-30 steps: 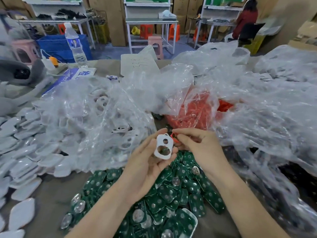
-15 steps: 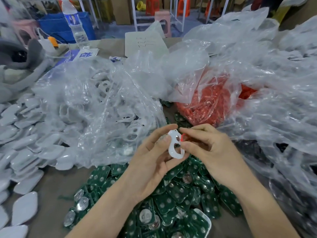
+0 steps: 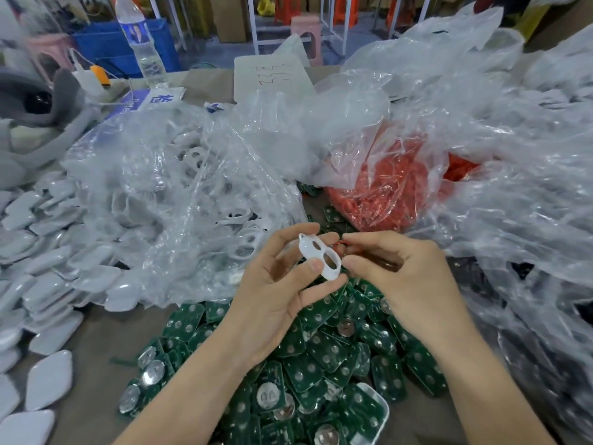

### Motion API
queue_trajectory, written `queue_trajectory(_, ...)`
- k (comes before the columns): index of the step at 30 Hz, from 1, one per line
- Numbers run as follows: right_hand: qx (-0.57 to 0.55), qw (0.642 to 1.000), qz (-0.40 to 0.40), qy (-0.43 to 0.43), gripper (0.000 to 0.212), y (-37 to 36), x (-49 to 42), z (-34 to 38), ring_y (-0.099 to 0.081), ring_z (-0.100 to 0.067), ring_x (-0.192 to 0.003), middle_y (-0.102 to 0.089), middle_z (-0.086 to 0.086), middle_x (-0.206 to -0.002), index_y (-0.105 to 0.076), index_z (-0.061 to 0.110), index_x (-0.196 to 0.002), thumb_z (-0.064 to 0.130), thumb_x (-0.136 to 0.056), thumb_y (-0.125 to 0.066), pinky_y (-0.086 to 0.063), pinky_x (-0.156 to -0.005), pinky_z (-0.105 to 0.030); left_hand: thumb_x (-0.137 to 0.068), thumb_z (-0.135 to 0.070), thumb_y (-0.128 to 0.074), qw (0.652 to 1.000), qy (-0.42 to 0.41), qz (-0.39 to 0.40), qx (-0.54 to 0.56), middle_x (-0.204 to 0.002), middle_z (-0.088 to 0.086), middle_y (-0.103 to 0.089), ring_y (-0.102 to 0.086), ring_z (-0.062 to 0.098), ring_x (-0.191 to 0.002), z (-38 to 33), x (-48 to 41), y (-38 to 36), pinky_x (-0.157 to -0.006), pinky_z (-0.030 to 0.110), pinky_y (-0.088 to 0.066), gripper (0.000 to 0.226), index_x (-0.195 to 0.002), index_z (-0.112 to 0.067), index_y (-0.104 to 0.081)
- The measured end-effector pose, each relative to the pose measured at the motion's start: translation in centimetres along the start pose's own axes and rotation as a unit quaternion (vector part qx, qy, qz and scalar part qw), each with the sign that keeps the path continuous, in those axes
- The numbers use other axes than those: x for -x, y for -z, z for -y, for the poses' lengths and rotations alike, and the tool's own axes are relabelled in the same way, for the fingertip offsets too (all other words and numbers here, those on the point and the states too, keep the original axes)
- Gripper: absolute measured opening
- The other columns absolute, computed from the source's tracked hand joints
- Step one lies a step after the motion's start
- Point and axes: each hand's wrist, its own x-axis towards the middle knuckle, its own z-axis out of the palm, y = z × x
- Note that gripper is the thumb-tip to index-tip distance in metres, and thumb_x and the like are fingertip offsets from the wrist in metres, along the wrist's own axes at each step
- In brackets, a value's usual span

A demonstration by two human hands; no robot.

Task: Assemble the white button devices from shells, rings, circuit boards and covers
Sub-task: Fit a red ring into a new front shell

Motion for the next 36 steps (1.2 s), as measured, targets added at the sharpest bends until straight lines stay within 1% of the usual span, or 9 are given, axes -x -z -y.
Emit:
queue_trajectory(5,0.048,0.999,0.014,-0.002,0.026,0.1,-0.2,-0.4,-0.064,0.011,-0.080,-0.071,0.022,-0.080,-0.075,0.029,-0.095,0.013,-0.075,-0.080,-0.042,-0.070,0.001,-0.081,-0.004,-0.066,0.998,-0.028,-0.001,-0.062,-0.125,0.008,-0.067,-0.069,0.030,-0.106,0.1,0.1,0.1,-0.077,0.036,-0.059,0.025,-0.097,-0.022,-0.066)
queue_trajectory(9,-0.040,0.999,-0.015,-0.012,0.029,0.3,-0.3,-0.6,-0.069,-0.003,-0.076,-0.073,0.011,-0.081,-0.074,0.031,-0.088,0.006,-0.075,-0.079,-0.054,-0.069,-0.014,-0.083,-0.002,-0.067,0.987,-0.066,-0.039,-0.139,-0.120,-0.001,-0.070,-0.071,0.028,-0.100,0.1,0.3,-0.1,-0.074,0.028,-0.059,0.021,-0.084,-0.021,-0.058)
queue_trajectory(13,-0.135,0.990,-0.032,-0.010,0.030,0.0,-0.2,-0.5,-0.070,-0.009,-0.074,-0.073,0.003,-0.083,-0.075,0.028,-0.086,0.000,-0.076,-0.076,-0.057,-0.062,-0.021,-0.086,0.004,-0.064,0.982,-0.082,-0.070,-0.157,-0.110,-0.001,-0.072,-0.072,0.026,-0.098,0.7,0.4,-0.2,-0.074,0.029,-0.060,0.025,-0.094,-0.019,-0.057)
queue_trajectory(16,-0.092,0.996,0.006,0.019,0.031,-0.6,0.3,-0.3,-0.070,-0.008,-0.083,-0.073,0.008,-0.092,-0.073,0.036,-0.091,0.009,-0.075,-0.079,-0.058,-0.071,-0.025,-0.080,-0.008,-0.069,0.980,-0.082,-0.081,-0.162,-0.109,0.000,-0.068,-0.071,0.025,-0.098,1.0,0.5,-0.4,-0.078,0.028,-0.059,0.033,-0.105,-0.030,-0.066)
queue_trajectory(21,-0.035,0.998,-0.015,0.044,0.035,-1.2,0.3,-0.5,-0.067,-0.002,-0.087,-0.068,0.014,-0.096,-0.072,0.041,-0.092,0.011,-0.074,-0.079,-0.053,-0.076,-0.017,-0.089,-0.019,-0.062,0.986,-0.071,-0.079,-0.131,-0.106,0.004,-0.072,-0.070,0.026,-0.102,1.4,0.8,-0.5,-0.085,0.030,-0.057,0.015,-0.100,-0.025,-0.070)
queue_trajectory(24,-0.066,0.997,-0.017,0.047,0.037,-1.2,0.2,-0.5,-0.068,-0.007,-0.088,-0.068,0.011,-0.096,-0.074,0.037,-0.092,0.004,-0.076,-0.077,-0.058,-0.071,-0.025,-0.085,-0.024,-0.060,0.984,-0.059,-0.095,-0.135,-0.101,0.008,-0.074,-0.071,0.025,-0.099,1.2,0.8,-0.4,-0.082,0.033,-0.059,0.027,-0.110,-0.028,-0.066)
queue_trajectory(29,-0.033,0.997,-0.021,0.073,0.038,-1.0,0.1,-0.4,-0.064,-0.002,-0.093,-0.066,0.016,-0.095,-0.074,0.036,-0.095,0.004,-0.074,-0.077,-0.049,-0.077,-0.011,-0.080,-0.023,-0.067,0.986,-0.012,-0.049,-0.159,-0.097,0.008,-0.076,-0.072,0.017,-0.097,1.0,0.9,-0.7,-0.081,0.022,-0.056,0.023,-0.101,-0.026,-0.076)
queue_trajectory(33,-0.071,0.994,-0.015,0.084,0.038,-1.1,0.2,-0.2,-0.064,0.001,-0.092,-0.067,0.011,-0.097,-0.074,0.031,-0.095,0.001,-0.073,-0.078,-0.048,-0.076,-0.007,-0.077,-0.020,-0.074,0.985,0.022,-0.042,-0.167,-0.100,0.018,-0.073,-0.069,0.024,-0.100,0.4,0.8,-0.3,-0.094,0.031,-0.052,0.020,-0.097,-0.020,-0.075)
queue_trajectory(36,-0.088,0.992,0.002,0.091,0.037,-1.1,0.1,-0.1,-0.064,-0.004,-0.091,-0.066,0.009,-0.099,-0.074,0.035,-0.094,0.004,-0.073,-0.078,-0.049,-0.077,-0.011,-0.074,-0.015,-0.071,0.988,0.041,-0.029,-0.145,-0.099,0.014,-0.073,-0.065,0.020,-0.095,-0.1,0.7,-0.1,-0.099,0.031,-0.048,0.027,-0.101,-0.015,-0.073)
